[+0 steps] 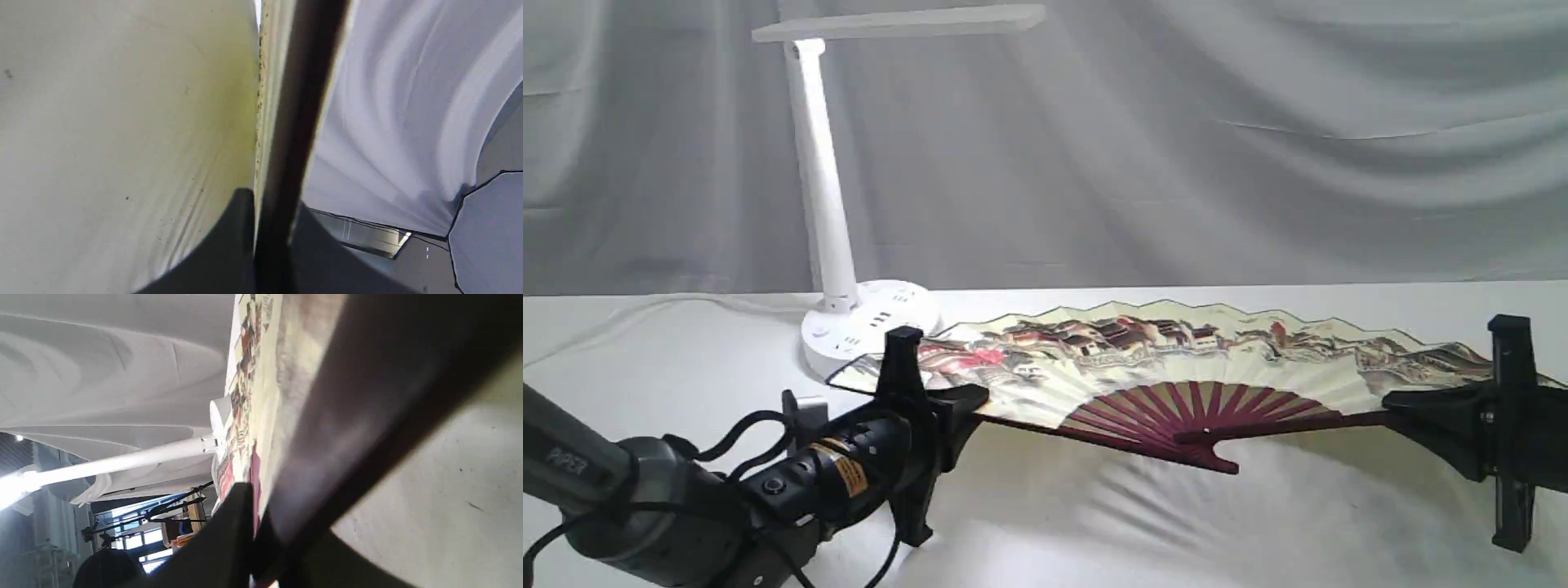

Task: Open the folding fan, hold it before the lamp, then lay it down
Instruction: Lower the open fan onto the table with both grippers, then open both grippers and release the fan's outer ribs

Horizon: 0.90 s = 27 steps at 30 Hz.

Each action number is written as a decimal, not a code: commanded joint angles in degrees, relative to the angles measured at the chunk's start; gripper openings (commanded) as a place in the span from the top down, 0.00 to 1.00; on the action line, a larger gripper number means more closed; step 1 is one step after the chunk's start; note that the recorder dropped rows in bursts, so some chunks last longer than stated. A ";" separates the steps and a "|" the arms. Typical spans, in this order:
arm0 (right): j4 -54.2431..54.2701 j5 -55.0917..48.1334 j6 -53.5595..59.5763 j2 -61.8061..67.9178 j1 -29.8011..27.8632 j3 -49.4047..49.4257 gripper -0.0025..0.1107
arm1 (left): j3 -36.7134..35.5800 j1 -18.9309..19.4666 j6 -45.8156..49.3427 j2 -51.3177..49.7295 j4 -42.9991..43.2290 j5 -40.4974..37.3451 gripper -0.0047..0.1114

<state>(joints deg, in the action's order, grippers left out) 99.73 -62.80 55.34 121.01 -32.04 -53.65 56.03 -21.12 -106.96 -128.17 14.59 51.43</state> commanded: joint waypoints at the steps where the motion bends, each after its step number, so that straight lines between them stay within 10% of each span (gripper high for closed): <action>1: 0.22 8.64 3.74 0.54 -2.06 0.21 0.98 | 0.28 2.17 0.15 0.46 -9.11 0.57 0.93; 16: 0.22 8.60 8.89 0.54 -2.06 0.21 0.97 | 0.28 2.17 1.00 0.42 -5.43 1.49 0.60; 27: 0.22 8.60 8.53 0.42 -2.06 0.21 0.53 | 0.28 2.17 -1.03 0.82 2.29 4.42 0.60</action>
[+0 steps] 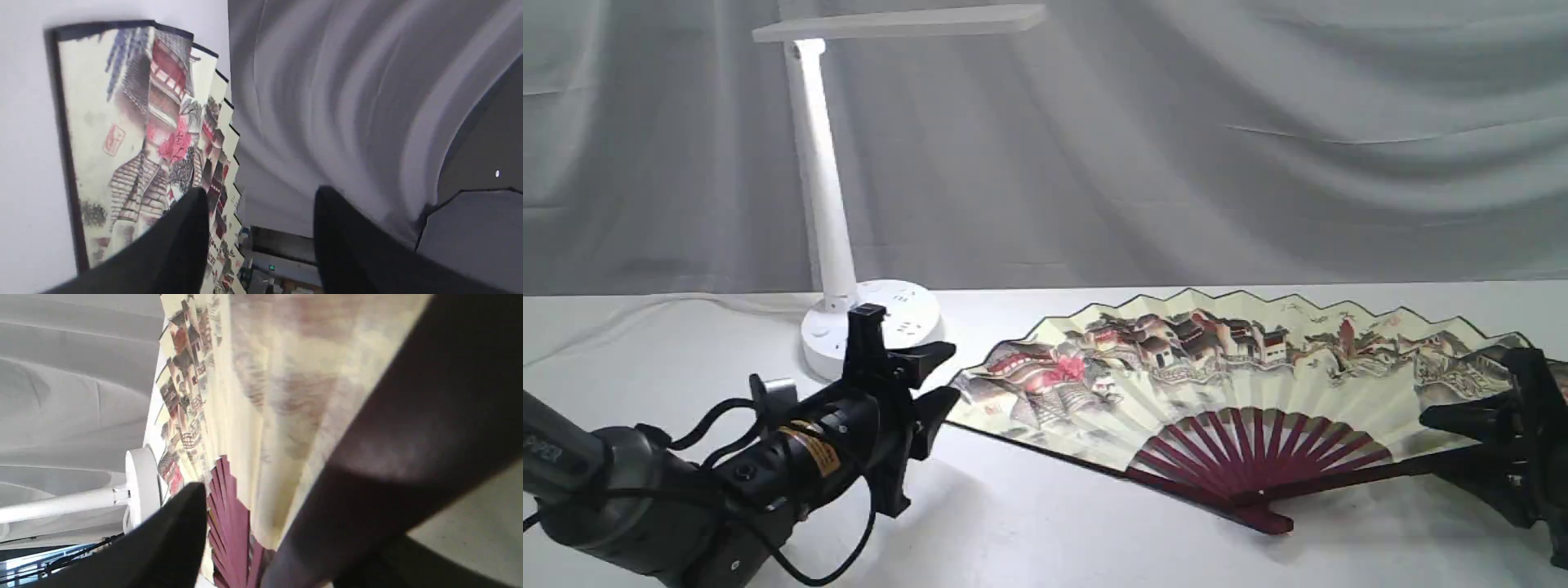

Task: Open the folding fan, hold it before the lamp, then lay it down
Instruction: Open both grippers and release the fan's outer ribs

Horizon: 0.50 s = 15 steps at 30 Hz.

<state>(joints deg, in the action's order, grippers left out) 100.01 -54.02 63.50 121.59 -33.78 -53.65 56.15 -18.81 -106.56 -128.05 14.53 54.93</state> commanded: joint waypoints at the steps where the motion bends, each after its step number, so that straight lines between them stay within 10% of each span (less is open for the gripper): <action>1: -0.75 -0.18 -0.27 -0.31 -0.32 0.21 0.52 | 0.16 -0.15 -1.54 0.70 2.75 0.80 0.60; 15: -27.07 18.93 -19.62 -14.02 -0.32 0.21 0.52 | 0.16 0.16 -10.43 0.80 10.22 0.42 0.61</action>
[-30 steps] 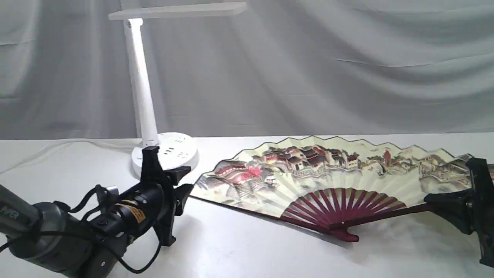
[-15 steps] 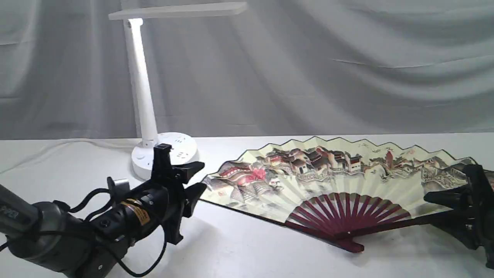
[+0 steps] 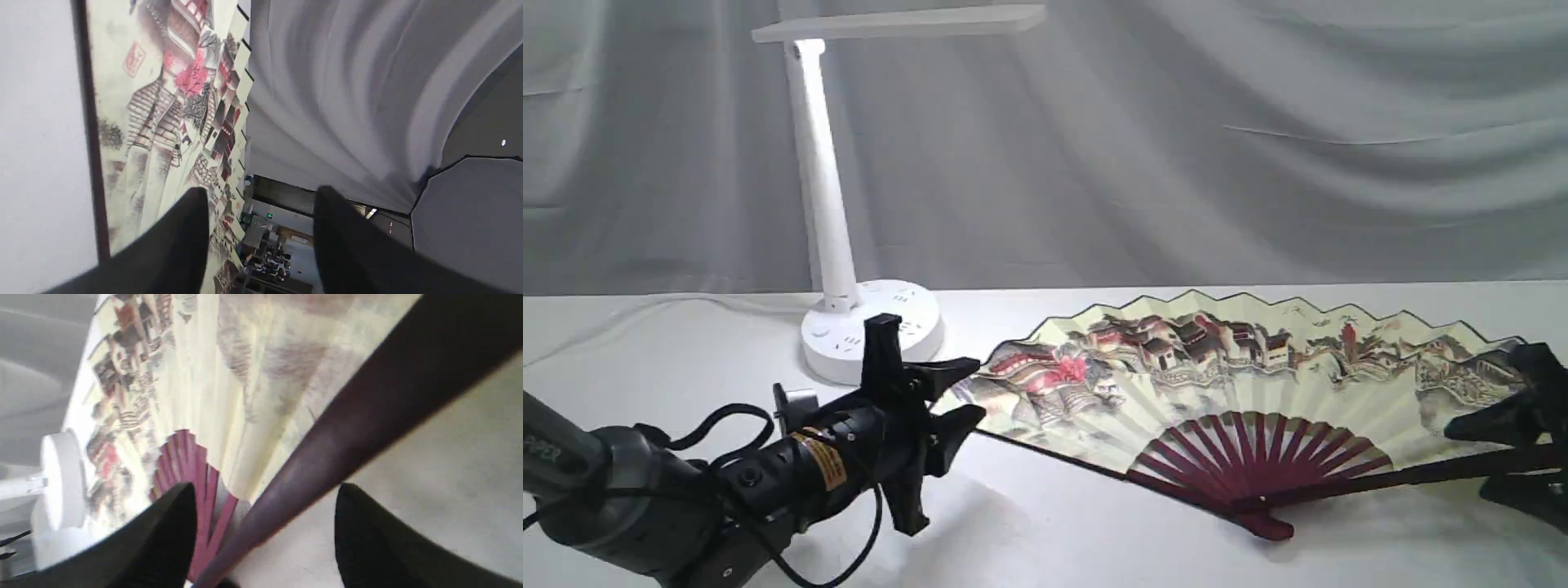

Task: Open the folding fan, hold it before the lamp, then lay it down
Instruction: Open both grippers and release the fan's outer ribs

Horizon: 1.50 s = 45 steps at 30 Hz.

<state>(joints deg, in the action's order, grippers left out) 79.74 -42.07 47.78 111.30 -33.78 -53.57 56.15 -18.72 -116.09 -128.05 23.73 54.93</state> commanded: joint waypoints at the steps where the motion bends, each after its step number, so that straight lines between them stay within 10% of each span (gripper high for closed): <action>1: -8.16 8.75 -4.01 -4.64 -0.32 0.13 0.52 | 0.16 0.07 -0.89 0.80 1.33 0.30 0.61; 8: -17.92 7.17 -10.80 -8.71 -0.10 0.13 0.52 | 0.27 1.30 -0.69 2.95 3.28 -4.00 0.61; 27: -43.41 0.67 -23.10 -12.66 14.76 -5.34 0.58 | 4.86 2.11 -4.20 26.98 44.76 -62.33 0.61; 36: -71.30 -1.19 -44.61 -12.75 23.48 -9.91 0.60 | 4.86 2.11 25.05 34.96 39.16 -93.36 0.63; 45: -82.28 -7.83 -46.62 -13.08 23.87 -10.49 0.61 | 4.86 2.20 69.61 40.01 9.85 -99.43 0.96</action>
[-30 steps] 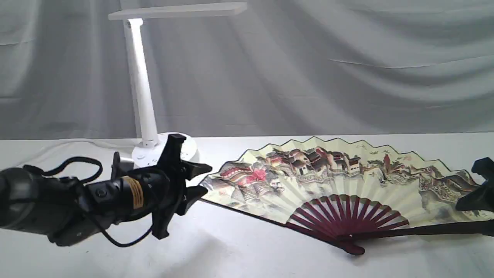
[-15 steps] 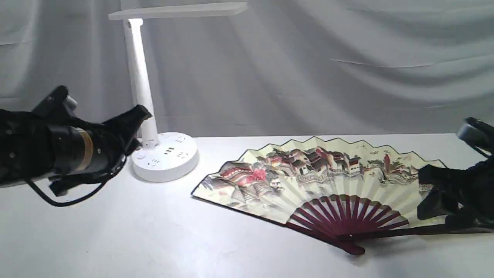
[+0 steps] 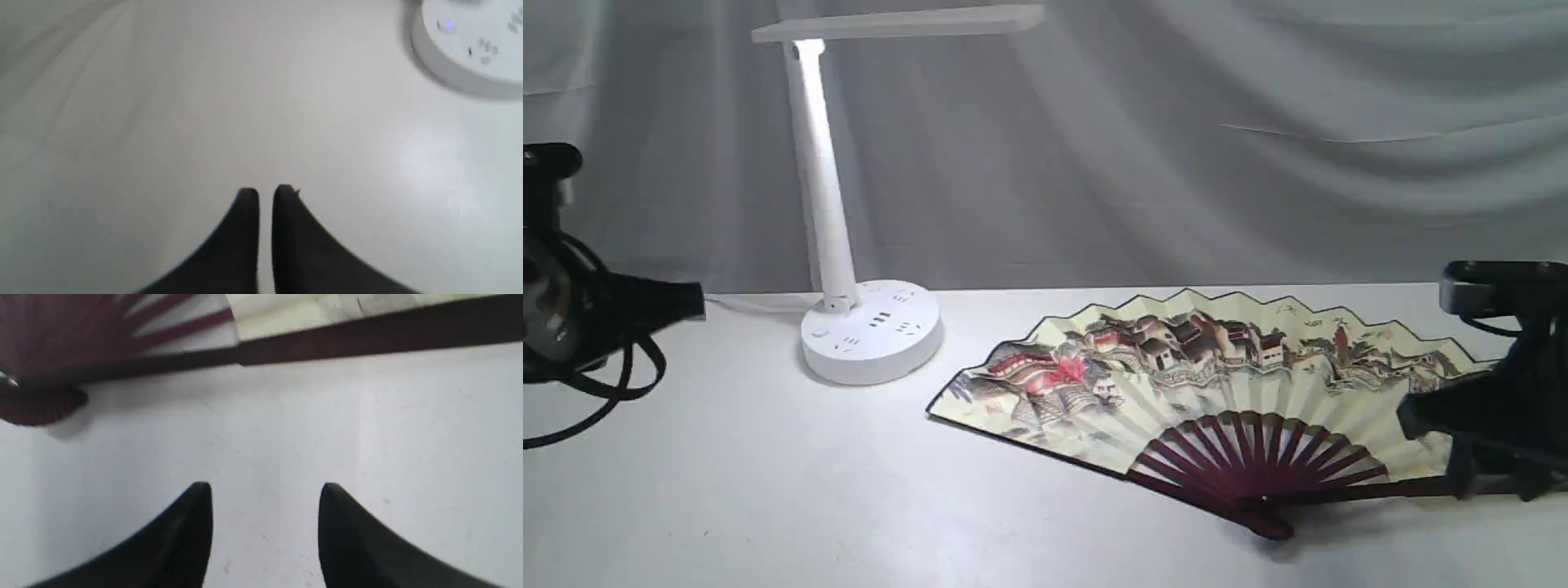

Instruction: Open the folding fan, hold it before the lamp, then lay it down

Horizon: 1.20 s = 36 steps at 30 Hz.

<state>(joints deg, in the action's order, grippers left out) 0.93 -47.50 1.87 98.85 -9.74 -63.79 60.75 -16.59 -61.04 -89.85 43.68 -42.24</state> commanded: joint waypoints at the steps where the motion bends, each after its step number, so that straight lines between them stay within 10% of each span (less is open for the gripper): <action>1: -3.47 -2.40 -0.72 -0.63 -0.16 -0.27 0.61 | 0.26 0.08 19.63 2.43 -13.60 -3.31 0.96; 9: 1.60 -6.49 -0.61 -0.63 -0.16 0.20 0.71 | 0.26 0.96 40.15 4.54 -30.08 -10.12 0.96; 16: 1.60 -3.57 -0.72 -4.43 -0.16 5.46 0.98 | -1.53 11.12 50.01 4.54 -43.18 -11.63 0.96; 36: 3.09 -0.79 1.58 -22.64 -0.16 11.71 0.98 | -7.21 14.28 68.05 4.54 -50.46 -1.70 0.96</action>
<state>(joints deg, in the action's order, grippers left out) 3.10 -49.99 2.83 77.44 -9.74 -52.88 53.79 -2.43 3.40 -85.82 -5.29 -44.81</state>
